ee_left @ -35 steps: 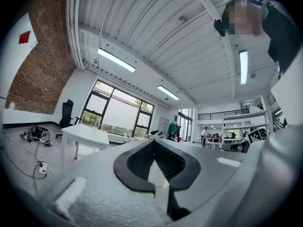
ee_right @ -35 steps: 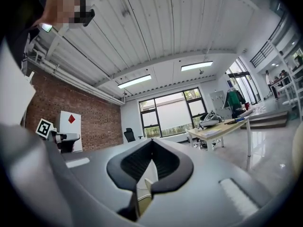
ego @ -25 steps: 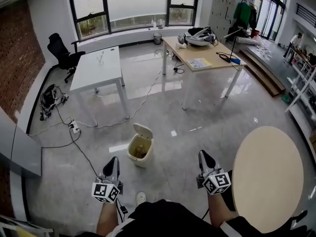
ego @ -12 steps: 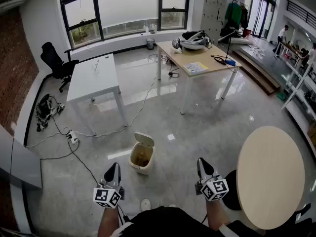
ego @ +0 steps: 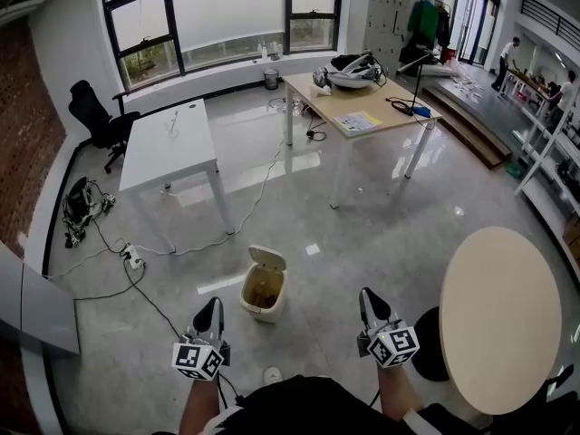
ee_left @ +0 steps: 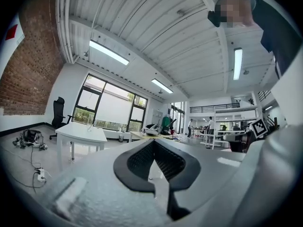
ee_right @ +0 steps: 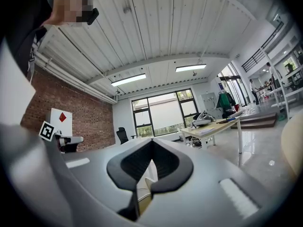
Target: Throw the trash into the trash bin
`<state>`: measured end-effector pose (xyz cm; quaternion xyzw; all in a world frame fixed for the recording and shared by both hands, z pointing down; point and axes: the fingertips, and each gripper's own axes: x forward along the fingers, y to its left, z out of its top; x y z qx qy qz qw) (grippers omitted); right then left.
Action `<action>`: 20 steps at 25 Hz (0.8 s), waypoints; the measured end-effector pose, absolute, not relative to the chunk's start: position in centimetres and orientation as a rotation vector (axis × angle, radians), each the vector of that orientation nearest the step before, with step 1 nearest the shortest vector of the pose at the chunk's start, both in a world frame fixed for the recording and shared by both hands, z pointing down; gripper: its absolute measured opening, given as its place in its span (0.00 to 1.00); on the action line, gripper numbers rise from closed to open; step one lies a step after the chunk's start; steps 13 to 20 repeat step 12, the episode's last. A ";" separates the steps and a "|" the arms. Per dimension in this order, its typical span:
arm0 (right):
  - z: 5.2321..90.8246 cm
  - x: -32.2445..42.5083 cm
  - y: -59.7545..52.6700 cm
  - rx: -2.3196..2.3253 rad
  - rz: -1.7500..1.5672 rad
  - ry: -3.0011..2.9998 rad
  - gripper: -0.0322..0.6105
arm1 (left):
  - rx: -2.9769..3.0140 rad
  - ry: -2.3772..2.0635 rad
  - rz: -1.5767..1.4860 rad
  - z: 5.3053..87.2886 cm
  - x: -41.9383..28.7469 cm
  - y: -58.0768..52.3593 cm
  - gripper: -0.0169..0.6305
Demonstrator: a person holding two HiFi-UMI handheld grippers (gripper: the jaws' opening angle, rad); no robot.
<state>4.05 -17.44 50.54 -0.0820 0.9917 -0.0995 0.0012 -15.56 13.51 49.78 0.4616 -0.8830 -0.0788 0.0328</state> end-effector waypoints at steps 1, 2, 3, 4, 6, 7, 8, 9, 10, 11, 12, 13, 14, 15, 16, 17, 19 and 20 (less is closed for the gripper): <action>50.6 4.1 -17.5 -0.264 -0.306 3.114 0.06 | 1.425 -2.710 -0.241 49.9 -15.7 13.4 0.03; 50.6 4.2 -17.6 -0.274 -0.301 3.116 0.06 | 1.430 -2.704 -0.241 50.1 -15.8 13.3 0.03; 50.6 4.4 -17.8 -0.287 -0.298 3.116 0.06 | 1.435 -2.698 -0.243 50.1 -16.0 13.1 0.03; 50.6 4.7 -18.0 -0.302 -0.298 3.115 0.06 | 1.443 -2.693 -0.245 50.1 -16.0 12.9 0.03; 50.7 5.2 -18.7 -0.334 -0.303 3.112 0.06 | 1.461 -2.687 -0.250 50.0 -16.1 12.3 0.03; 50.7 5.4 -18.9 -0.347 -0.304 3.110 0.06 | 1.470 -2.684 -0.250 50.0 -16.1 12.1 0.03; 50.9 5.5 -19.0 -0.357 -0.303 3.108 0.06 | 1.476 -2.680 -0.250 50.1 -16.2 12.0 0.03; 51.0 5.6 -19.1 -0.364 -0.303 3.106 0.06 | 1.482 -2.677 -0.248 50.2 -16.2 12.0 0.03; 51.1 5.6 -19.1 -0.369 -0.303 3.104 0.06 | 1.486 -2.674 -0.247 50.4 -16.4 12.0 0.03; 51.2 5.5 -19.0 -0.373 -0.303 3.101 0.06 | 1.489 -2.671 -0.246 50.5 -16.5 12.0 0.03; 51.2 5.4 -19.0 -0.377 -0.303 3.099 0.06 | 1.492 -2.668 -0.245 50.6 -16.6 12.0 0.03; 51.2 5.4 -19.0 -0.377 -0.303 3.099 0.06 | 1.492 -2.668 -0.245 50.6 -16.6 12.0 0.03; 51.2 5.4 -19.0 -0.377 -0.303 3.099 0.06 | 1.492 -2.668 -0.245 50.6 -16.6 12.0 0.03; 51.2 5.4 -19.0 -0.377 -0.303 3.099 0.06 | 1.492 -2.668 -0.245 50.6 -16.6 12.0 0.03; 51.2 5.4 -19.0 -0.377 -0.303 3.099 0.06 | 1.492 -2.668 -0.245 50.6 -16.6 12.0 0.03; 51.2 5.4 -19.0 -0.377 -0.303 3.099 0.06 | 1.492 -2.668 -0.245 50.6 -16.6 12.0 0.03; 51.2 5.4 -19.0 -0.377 -0.303 3.099 0.06 | 1.492 -2.668 -0.245 50.6 -16.6 12.0 0.03; 51.2 5.4 -19.0 -0.377 -0.303 3.099 0.06 | 1.492 -2.668 -0.245 50.6 -16.6 12.0 0.03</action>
